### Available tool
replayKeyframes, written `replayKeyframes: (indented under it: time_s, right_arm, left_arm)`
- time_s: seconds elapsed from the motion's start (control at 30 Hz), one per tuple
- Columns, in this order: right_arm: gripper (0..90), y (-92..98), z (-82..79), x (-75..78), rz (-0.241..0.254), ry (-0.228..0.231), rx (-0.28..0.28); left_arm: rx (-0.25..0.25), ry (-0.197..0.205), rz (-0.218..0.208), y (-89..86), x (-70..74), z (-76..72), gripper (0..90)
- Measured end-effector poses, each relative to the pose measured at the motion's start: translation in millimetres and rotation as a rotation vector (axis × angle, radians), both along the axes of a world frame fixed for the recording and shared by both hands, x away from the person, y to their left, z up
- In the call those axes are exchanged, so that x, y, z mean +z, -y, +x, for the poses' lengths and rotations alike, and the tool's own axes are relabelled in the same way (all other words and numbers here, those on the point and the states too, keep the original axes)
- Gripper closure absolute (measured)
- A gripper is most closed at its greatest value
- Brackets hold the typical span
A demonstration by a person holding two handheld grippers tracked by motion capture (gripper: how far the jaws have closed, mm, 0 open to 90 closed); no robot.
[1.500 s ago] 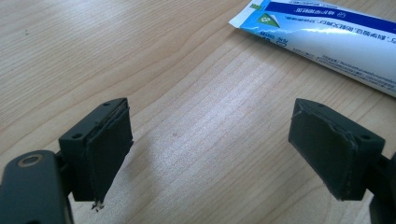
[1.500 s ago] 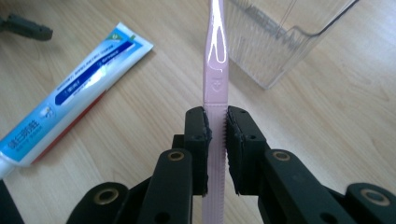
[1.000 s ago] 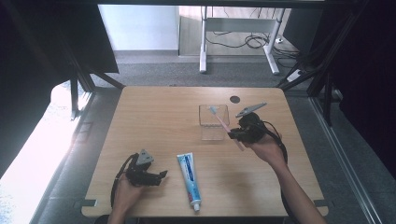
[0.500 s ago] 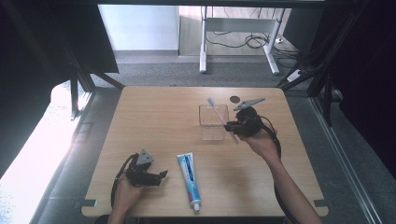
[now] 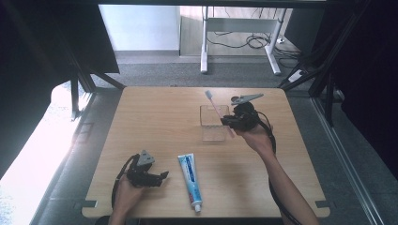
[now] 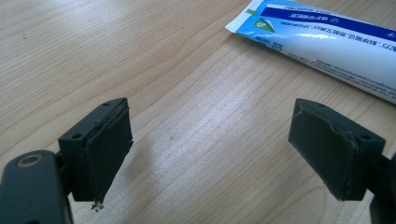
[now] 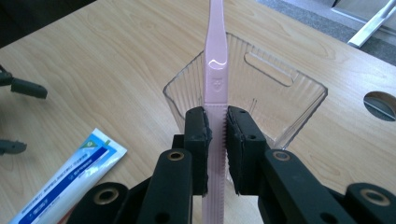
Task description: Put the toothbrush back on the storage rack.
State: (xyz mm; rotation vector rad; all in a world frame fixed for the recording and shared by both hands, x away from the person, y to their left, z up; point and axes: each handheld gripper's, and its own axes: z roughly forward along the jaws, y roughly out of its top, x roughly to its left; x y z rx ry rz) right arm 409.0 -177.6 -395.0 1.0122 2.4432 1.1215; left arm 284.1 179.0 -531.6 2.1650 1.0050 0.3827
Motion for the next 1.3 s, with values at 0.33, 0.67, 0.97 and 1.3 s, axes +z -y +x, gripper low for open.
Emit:
replayKeyframes:
  time_s: [0.33, 0.67, 0.97, 1.3]
  right_arm:
    - [79.4, -3.7, 11.6, -2.4, 0.032, 0.022, -0.027]
    - [79.4, -10.7, 24.1, -1.2, 0.054, 0.048, -0.047]
    - [79.4, -16.2, 35.9, -6.5, 0.06, 0.06, -0.049]
    - [79.4, -21.0, 46.4, -16.2, 0.038, 0.067, -0.058]
  left_arm:
    - [-0.001, -0.001, -0.001, -0.1, -0.1, 0.2, 13.6]
    - [-0.001, 0.0, -0.001, -0.3, 0.1, 0.1, 13.6]
    - [-0.004, 0.0, -0.001, 0.0, -0.1, 0.2, 13.6]
    - [-0.004, 0.006, -0.009, -0.7, 0.8, 0.0, 13.6]
